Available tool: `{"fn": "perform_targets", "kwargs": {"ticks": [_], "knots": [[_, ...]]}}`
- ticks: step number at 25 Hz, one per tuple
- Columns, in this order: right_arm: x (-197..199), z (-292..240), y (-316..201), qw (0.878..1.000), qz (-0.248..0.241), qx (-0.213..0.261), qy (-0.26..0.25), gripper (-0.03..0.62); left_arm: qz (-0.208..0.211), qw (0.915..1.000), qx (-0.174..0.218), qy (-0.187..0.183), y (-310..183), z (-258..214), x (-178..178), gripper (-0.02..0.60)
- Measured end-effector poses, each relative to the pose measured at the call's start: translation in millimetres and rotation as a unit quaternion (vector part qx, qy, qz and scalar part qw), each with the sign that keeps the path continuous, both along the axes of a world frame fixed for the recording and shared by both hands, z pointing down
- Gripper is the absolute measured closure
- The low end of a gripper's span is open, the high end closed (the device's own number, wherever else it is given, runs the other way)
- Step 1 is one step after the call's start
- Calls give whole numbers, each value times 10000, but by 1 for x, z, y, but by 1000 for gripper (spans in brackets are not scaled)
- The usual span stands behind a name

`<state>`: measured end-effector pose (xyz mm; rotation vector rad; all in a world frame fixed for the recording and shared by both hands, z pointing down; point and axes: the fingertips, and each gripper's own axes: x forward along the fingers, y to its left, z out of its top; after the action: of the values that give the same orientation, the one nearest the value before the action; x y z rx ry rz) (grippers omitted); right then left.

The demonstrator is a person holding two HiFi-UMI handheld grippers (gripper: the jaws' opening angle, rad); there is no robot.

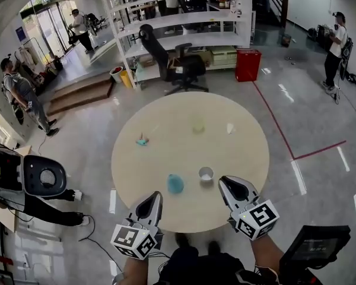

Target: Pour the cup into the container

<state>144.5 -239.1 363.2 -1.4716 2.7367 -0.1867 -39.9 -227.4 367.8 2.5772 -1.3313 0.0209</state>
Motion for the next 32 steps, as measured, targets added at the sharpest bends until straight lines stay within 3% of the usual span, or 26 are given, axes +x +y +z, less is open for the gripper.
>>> {"fn": "perform_targets", "kwargs": {"ticks": [11, 14, 17, 21, 26, 32], "knots": [[-36, 16, -70, 9976, 648, -236, 50, 517, 500, 9987, 8, -72, -90, 22, -45, 592], [-35, 19, -80, 9963, 767, -341, 200, 500, 599, 9980, -185, 27, -104, 33, -41, 592], [-29, 31, -87, 9954, 736, -559, 270, 472, 556, 9979, -318, -112, -114, 42, -36, 592], [-22, 59, -111, 9946, 571, -741, 453, 424, 91, 9966, -771, -283, -141, 73, -46, 592], [-5, 134, -119, 9857, 557, -1528, 436, 344, -156, 9901, -1292, -533, -151, 126, -52, 592], [-7, 234, -105, 9672, 192, -2428, 719, 281, -554, 9666, -2388, -748, -140, 226, -63, 592]]}}
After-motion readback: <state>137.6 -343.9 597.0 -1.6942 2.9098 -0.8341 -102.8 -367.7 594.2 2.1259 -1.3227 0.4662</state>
